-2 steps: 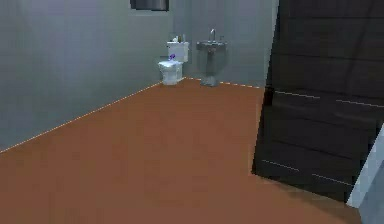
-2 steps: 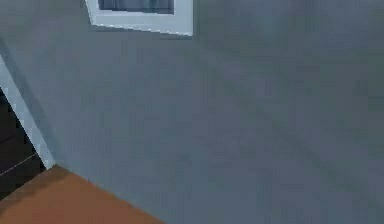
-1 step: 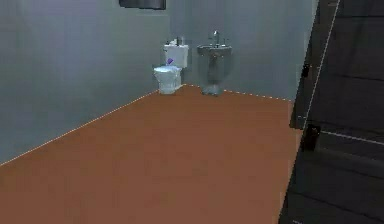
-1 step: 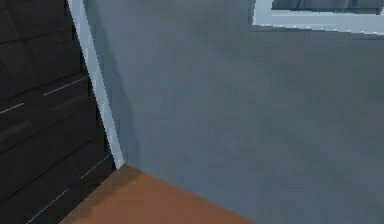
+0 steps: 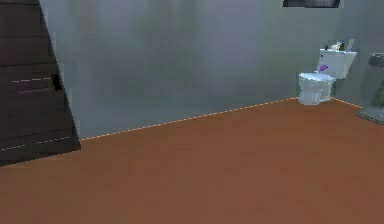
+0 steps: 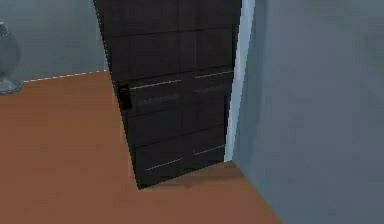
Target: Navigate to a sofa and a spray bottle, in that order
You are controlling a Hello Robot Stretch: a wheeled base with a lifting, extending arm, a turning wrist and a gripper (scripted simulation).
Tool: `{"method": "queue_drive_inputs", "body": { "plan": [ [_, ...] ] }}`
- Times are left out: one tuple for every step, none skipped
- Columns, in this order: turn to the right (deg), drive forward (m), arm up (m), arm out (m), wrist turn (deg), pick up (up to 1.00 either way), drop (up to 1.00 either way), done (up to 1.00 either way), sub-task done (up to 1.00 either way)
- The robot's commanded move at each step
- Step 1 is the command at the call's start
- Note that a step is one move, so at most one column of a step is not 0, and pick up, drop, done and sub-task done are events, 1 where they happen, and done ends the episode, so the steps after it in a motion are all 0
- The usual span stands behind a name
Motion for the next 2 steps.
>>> {"method": "queue_drive_inputs", "body": {
  "plan": [
    [0.0, 0.55, 0.00, 0.00, 0.0, 0.00, 0.00, 0.00, 0.00],
    [-45.0, 0.00, 0.00, 0.00, 0.0, 0.00, 0.00, 0.00, 0.00]
  ]
}}
